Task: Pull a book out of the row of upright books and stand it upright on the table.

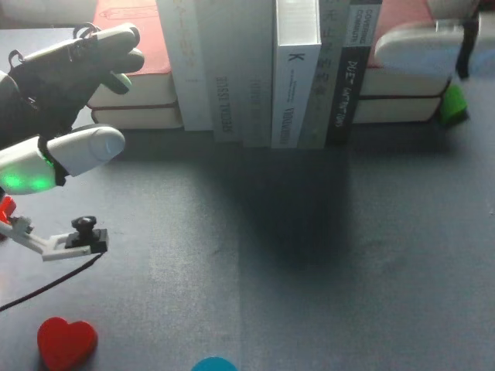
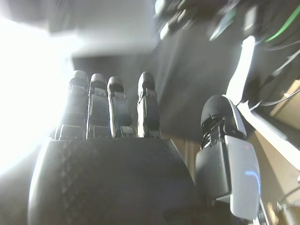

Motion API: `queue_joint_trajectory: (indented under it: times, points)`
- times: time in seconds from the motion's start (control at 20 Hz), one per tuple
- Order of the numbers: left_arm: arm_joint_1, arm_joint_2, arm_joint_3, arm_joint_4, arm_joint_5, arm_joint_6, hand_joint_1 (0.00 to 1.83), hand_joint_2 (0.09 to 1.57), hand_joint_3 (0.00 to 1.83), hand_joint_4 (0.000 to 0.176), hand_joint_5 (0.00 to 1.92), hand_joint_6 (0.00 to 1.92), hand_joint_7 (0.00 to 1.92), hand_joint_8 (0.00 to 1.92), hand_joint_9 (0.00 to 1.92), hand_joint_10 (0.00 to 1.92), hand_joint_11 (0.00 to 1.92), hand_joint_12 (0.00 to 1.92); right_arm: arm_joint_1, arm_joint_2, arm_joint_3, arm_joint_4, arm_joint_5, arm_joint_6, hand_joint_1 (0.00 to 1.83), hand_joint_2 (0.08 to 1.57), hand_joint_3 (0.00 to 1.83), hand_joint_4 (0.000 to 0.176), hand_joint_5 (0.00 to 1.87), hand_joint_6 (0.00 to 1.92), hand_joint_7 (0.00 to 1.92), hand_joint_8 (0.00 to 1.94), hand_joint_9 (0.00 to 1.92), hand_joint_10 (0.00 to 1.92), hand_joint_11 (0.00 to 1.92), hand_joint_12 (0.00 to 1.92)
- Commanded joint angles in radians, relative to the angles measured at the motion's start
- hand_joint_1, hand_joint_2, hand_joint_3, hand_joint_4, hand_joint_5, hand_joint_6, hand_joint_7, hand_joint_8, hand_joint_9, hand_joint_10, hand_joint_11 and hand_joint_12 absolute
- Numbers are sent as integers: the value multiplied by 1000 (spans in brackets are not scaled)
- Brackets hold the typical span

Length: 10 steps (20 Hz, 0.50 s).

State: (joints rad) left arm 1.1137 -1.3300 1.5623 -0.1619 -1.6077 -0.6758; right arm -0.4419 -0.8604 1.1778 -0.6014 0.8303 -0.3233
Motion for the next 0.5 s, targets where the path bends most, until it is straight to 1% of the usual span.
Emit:
queue_joint_trajectory:
  times: [0.0, 0.05, 0.1, 0.15, 0.2, 0.25, 0.3, 0.35, 0.4, 0.45]
  points:
    - [-4, -6, 4, -12, -104, -11, 1212, 965, 5, 0, 739, 0, 517, 6, 284, 799, 0, 1751, 23, -19, 13, 52, 73, -5, 293, 1198, 0, 176, 228, 11, 0, 0, 0, 0, 0, 0]
    - [-4, -6, 5, -11, -103, -11, 1220, 958, 1, 0, 745, 2, 535, 7, 309, 752, 0, 1737, 37, -42, 35, 59, 56, -11, 206, 1159, 0, 176, 194, 0, 0, 0, 0, 0, 0, 0]
    - [-4, -5, 5, -11, -104, -11, 1222, 965, 4, 0, 742, 0, 538, 7, 306, 739, 0, 1734, 51, -56, 72, 62, 24, -12, 246, 1189, 0, 176, 162, 0, 0, 0, 0, 0, 0, 0]
    - [-4, -5, 6, -11, -104, -11, 1216, 966, 2, 0, 743, 0, 543, 7, 316, 726, 0, 1722, 55, -84, 106, 71, 1, -12, 126, 1209, 7, 176, 103, 5, 0, 0, 0, 0, 0, 0]
    - [-4, -5, 6, -8, -102, -11, 1222, 958, 0, 0, 749, 2, 555, 9, 337, 718, 0, 1738, 55, -129, 147, 91, -20, -12, 109, 1178, 0, 176, 135, 20, 0, 0, 0, 0, 0, 0]
    - [-4, -5, 6, -8, -102, -11, 1222, 958, 0, 0, 749, 2, 555, 9, 337, 718, 0, 1738, 55, -157, 172, 98, -36, -12, 109, 1178, 0, 176, 135, 20, 0, 0, 0, 0, 0, 0]
    - [-4, -6, 7, -7, -102, -11, 1227, 943, 0, 0, 762, 1, 575, 7, 375, 682, 19, 1731, 59, -189, 203, 98, -65, -12, 166, 1206, 7, 176, 184, 28, 0, 0, 0, 0, 0, 0]
    - [-5, -6, 8, -5, -102, -11, 1219, 933, 0, 0, 764, 2, 573, 5, 371, 681, 24, 1734, 61, -210, 226, 98, -91, -12, 198, 1235, 15, 176, 219, 33, 0, 0, 0, 0, 0, 0]
    - [-6, -6, 9, -4, -101, -11, 1219, 933, 0, 0, 764, 2, 573, 5, 371, 681, 24, 1734, 61, -215, 233, 98, -103, -12, 198, 1235, 15, 176, 219, 33, 0, 0, 0, 0, 0, 0]
    - [-8, -6, 9, -4, -100, -11, 1208, 919, 0, 0, 762, 1, 563, 1, 359, 689, 13, 1749, 55, -222, 242, 99, -123, -12, 61, 1254, 17, 156, 207, 15, 0, 0, 0, 0, 0, 0]
